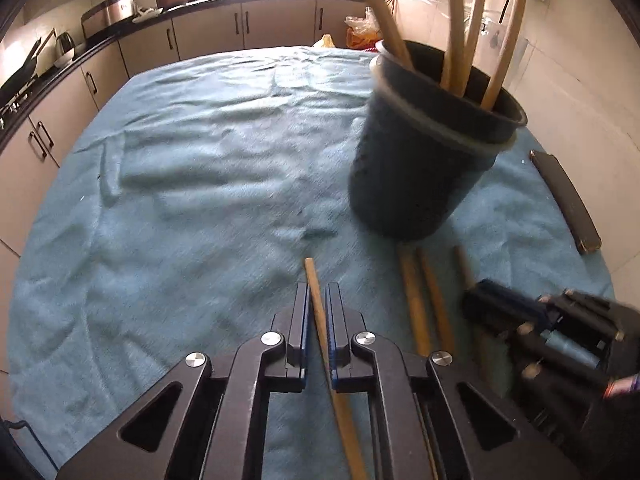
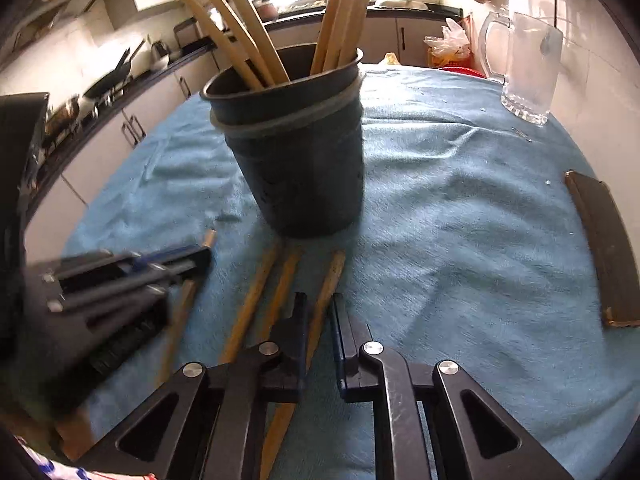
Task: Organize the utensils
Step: 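Move both tools back to the loose chopsticks and close on one each, then raise both held chopsticks and carry them over the black holder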
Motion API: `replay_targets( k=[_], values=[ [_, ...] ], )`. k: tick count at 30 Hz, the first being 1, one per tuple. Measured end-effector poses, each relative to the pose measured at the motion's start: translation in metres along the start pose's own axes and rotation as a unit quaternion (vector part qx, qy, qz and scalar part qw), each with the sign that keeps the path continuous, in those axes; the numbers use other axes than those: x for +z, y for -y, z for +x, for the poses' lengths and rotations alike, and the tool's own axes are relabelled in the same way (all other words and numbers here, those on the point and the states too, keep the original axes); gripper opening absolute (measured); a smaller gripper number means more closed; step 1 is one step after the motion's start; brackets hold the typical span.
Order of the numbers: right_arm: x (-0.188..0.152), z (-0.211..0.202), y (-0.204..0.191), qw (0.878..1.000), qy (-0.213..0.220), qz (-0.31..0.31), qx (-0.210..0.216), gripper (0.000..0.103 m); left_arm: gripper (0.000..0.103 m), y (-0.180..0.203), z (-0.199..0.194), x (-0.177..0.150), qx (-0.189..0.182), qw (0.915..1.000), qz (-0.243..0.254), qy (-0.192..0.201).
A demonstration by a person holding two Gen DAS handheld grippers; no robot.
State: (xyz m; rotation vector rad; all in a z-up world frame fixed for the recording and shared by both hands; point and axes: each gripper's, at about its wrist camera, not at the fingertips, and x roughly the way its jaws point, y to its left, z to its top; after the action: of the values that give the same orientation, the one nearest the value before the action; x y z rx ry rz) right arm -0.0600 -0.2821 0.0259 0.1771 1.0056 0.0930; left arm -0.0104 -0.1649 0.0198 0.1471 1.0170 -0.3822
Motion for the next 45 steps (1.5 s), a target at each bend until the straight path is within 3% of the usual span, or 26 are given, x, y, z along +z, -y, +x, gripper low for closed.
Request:
replay_targets(
  k=[6, 10, 21, 28, 31, 32, 35, 45],
  values=[
    [-0.03, -0.029, 0.039, 1.0, -0.03, -0.008, -0.006, 0.012, 0.007, -0.026, -0.019, -0.027, -0.029, 0.9995, -0.009, -0.013],
    [-0.035, -0.035, 0.052, 0.999, -0.035, 0.003, -0.022, 0.015, 0.007, -0.027, -0.02, -0.029, -0.035, 0.9992, -0.005, -0.018],
    [-0.018, -0.022, 0.038, 0.996, -0.056, -0.002, -0.074, 0.015, 0.008, -0.027, -0.012, -0.018, -0.035, 0.9986, -0.014, -0.038],
    [-0.006, -0.011, 0.023, 0.992, -0.061, -0.013, -0.112, 0.015, 0.011, -0.014, -0.012, -0.02, -0.007, 0.9999, 0.006, -0.013],
    [-0.005, -0.009, 0.018, 0.992, -0.05, -0.018, -0.116, 0.01, 0.011, -0.007, -0.012, -0.023, 0.008, 0.9997, 0.022, 0.001],
    [-0.006, -0.009, 0.017, 0.992, -0.044, -0.019, -0.116, 0.008, 0.006, -0.005, -0.012, -0.024, 0.007, 0.9995, 0.03, 0.003],
    [-0.007, -0.013, 0.021, 0.995, -0.031, 0.002, -0.093, 0.007, 0.005, -0.006, -0.018, -0.025, -0.002, 0.9999, 0.016, 0.001],
    [-0.009, -0.072, 0.013, 0.996, 0.075, 0.02, -0.038, 0.007, 0.005, 0.002, -0.098, -0.022, -0.016, 0.9954, -0.001, 0.094]
  ],
)
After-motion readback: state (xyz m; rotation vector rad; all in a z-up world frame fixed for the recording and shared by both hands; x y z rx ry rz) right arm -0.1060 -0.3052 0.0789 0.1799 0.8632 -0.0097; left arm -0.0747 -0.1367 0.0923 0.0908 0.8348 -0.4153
